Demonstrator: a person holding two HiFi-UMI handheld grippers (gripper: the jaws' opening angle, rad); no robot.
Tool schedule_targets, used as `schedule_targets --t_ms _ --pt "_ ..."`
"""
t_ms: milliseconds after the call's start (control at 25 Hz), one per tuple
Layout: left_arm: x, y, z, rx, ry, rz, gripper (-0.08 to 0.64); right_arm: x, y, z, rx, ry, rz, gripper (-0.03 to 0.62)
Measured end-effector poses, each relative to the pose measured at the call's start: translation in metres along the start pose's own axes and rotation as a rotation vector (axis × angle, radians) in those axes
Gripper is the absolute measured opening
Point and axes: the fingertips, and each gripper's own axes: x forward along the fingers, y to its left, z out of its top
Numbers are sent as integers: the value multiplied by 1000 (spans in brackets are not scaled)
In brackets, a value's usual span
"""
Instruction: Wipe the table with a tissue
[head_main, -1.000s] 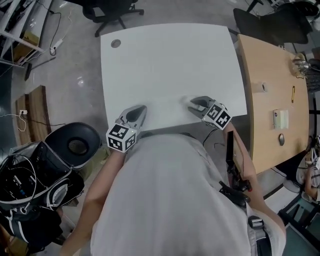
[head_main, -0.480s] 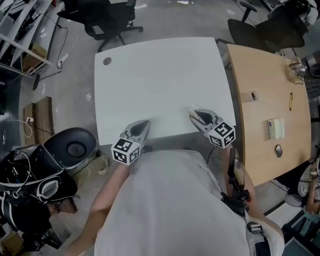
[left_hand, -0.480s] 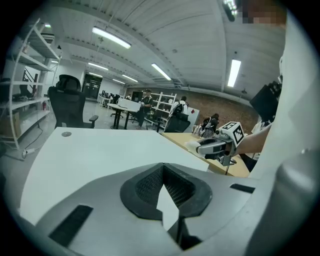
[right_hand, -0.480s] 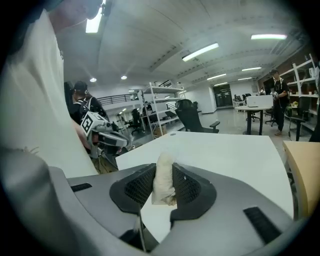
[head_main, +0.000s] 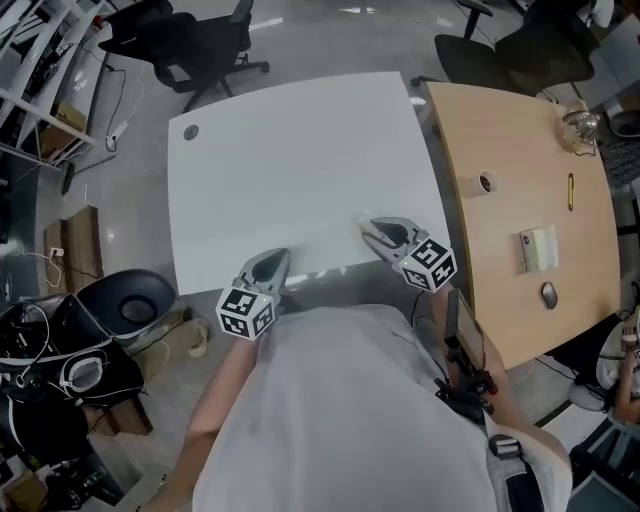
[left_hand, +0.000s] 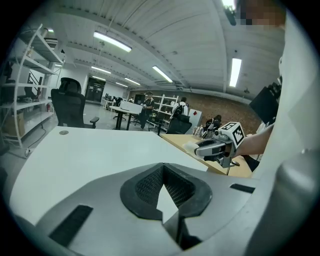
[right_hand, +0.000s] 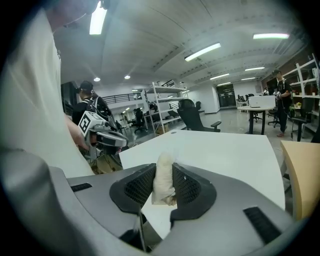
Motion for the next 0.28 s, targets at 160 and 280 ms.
schedule_targets --t_ms 160,280 --pt "3 -8 -4 -4 -8 11 4 -9 -2 -3 -3 -6 3 103" --pt "4 -14 -8 -8 -7 15 5 -15 0 -6 -4 -7 6 103"
